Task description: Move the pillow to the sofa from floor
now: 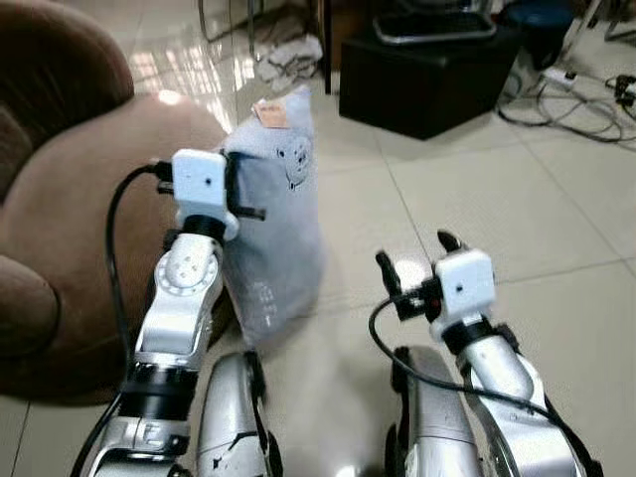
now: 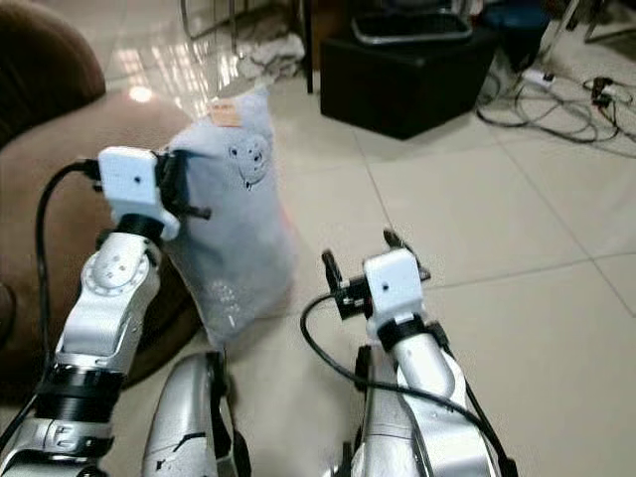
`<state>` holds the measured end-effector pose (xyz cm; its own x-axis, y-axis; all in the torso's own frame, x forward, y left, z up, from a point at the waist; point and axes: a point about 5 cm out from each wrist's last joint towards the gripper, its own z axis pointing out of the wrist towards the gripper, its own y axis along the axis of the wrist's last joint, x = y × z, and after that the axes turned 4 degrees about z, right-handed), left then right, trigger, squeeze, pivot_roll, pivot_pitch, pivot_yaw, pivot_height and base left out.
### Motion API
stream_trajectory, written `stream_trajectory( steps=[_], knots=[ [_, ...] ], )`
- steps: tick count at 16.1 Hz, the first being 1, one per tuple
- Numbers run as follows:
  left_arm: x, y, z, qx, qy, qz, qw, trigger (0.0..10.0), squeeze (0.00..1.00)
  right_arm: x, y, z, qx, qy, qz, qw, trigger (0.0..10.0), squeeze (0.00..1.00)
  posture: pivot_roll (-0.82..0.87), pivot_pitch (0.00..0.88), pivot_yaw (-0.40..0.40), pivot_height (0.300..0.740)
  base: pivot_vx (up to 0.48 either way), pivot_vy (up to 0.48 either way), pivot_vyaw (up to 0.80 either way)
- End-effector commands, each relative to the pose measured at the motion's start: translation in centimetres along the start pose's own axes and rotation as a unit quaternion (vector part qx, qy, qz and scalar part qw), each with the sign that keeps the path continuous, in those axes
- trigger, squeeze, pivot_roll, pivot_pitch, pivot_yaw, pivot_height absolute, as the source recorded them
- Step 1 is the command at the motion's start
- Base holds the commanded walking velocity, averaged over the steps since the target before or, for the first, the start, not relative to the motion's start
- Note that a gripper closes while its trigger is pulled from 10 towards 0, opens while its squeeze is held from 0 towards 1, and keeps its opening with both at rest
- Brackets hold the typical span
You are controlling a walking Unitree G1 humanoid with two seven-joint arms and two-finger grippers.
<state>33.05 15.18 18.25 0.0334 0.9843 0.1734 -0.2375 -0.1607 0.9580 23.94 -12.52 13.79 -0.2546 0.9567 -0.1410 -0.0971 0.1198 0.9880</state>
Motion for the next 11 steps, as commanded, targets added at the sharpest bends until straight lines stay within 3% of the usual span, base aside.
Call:
stream_trajectory(
  steps=[1, 5, 11],
  knots=[
    [0.3, 1.6, 0.1, -0.03, 0.007, -0.015, 0.999, 10.0, 0.0, -0.8, 0.3, 0.3, 0.001, -0.027, -0.009, 1.0, 10.0, 0.0, -0.1, 0.034, 0.058, 0.615, 0.0, 0.0, 0.0],
    [-0.5, 0.8, -1.5, -0.015, 0.011, -0.029, 0.999, 10.0, 0.0, -2.1, 1.0, 1.3, -0.011, -0.058, 0.01, 0.998, 10.0, 0.0, -0.07, 0.015, 0.034, 0.655, 0.0, 0.0, 0.0],
    [-1.4, 1.0, -1.5, -0.009, -0.011, -0.003, 1.0, 10.0, 0.0, -1.9, 0.7, 2.2, 0.003, -0.053, 0.019, 0.998, 10.0, 0.0, -0.06, 0.013, 0.022, 0.715, 0.0, 0.0, 0.0]
  ],
)
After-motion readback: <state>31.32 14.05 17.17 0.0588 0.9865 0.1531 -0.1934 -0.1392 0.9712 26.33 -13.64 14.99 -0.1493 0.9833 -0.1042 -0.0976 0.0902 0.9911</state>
